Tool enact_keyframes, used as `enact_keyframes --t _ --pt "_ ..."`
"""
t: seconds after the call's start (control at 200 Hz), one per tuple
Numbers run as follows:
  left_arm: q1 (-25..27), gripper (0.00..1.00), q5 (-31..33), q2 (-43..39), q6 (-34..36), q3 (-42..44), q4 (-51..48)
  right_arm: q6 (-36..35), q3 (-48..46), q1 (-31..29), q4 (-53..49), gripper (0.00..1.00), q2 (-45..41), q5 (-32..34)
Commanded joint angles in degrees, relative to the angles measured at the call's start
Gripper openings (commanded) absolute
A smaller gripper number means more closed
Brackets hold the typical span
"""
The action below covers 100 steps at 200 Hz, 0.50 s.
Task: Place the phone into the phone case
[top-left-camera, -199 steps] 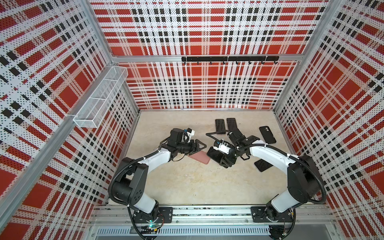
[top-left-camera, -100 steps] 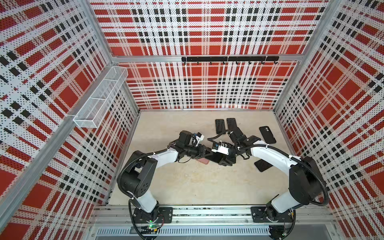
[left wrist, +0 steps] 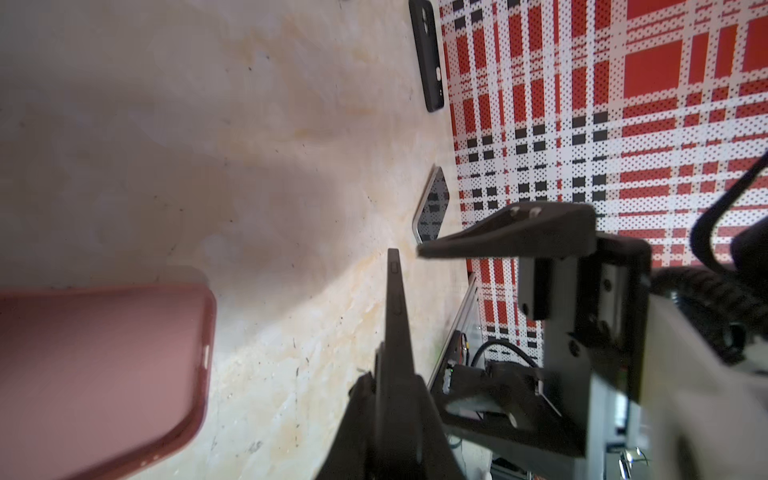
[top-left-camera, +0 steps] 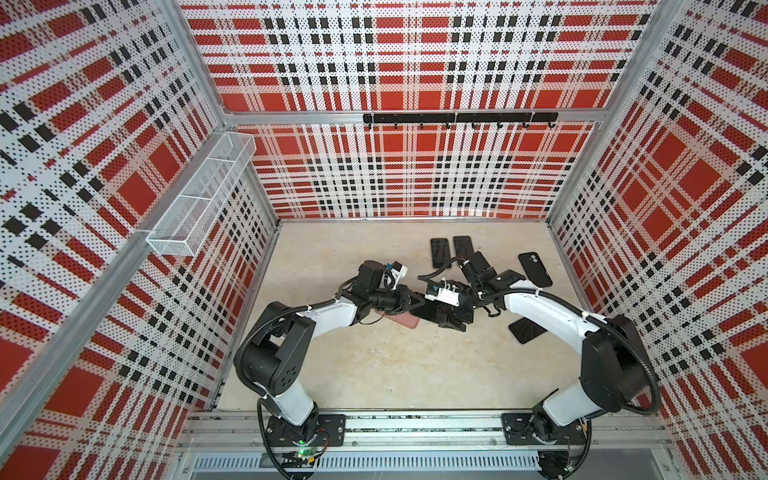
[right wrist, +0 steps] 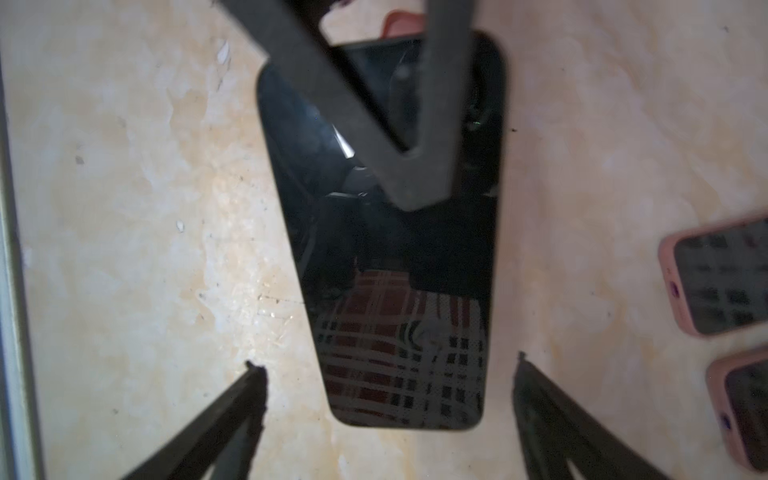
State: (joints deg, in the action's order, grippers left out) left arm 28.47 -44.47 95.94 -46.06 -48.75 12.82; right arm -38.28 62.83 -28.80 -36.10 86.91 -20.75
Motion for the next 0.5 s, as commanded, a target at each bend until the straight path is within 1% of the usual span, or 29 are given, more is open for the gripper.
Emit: enact_keyframes --t 0.0,0.05,0.11,0.19,0.23,0.296,0.321,0.366,0.446,0.496 --pt "0.3 0.02 3.7 -2.5 -1.6 0.0 6.5 9.4 -2.8 3.4 5.1 1.00 -7.3 1.8" --pt "0.3 0.00 5.4 -2.6 -1.3 -0.2 6.6 15.6 -5.5 4.8 9.5 1.00 -10.6 4.3" --pt "0.3 0.00 7.9 -2.9 -0.9 -0.4 6.8 25.6 -8.5 6.2 14.6 1.00 -14.5 9.1" --pt "0.4 0.00 11.4 -3.7 -0.6 -0.3 8.3 37.6 -10.9 7.8 17.7 1.00 -18.9 15.4" --pt "0.8 0.00 13.1 -4.3 -0.6 -0.2 9.4 42.3 -11.4 9.3 17.8 1.00 -20.2 16.4" --pt "1.4 0.00 16.5 -5.5 -0.4 -0.3 10.1 47.8 -12.0 11.9 17.0 1.00 -21.5 16.8" --pt "1.5 0.00 17.7 -6.0 -0.3 -0.5 10.1 49.4 -12.4 13.1 16.6 1.00 -21.9 16.3" --pt "1.7 0.00 19.5 -6.9 -0.1 -0.6 10.1 50.7 -12.9 15.1 15.2 1.00 -22.5 12.9" --pt "2.0 0.00 22.6 -8.8 -0.1 -0.9 10.1 54.2 -15.4 18.3 15.9 0.95 -24.1 8.6" --pt "2.3 0.00 23.8 -9.7 0.0 -1.0 10.1 56.1 -16.9 21.1 16.7 0.93 -24.7 1.8"
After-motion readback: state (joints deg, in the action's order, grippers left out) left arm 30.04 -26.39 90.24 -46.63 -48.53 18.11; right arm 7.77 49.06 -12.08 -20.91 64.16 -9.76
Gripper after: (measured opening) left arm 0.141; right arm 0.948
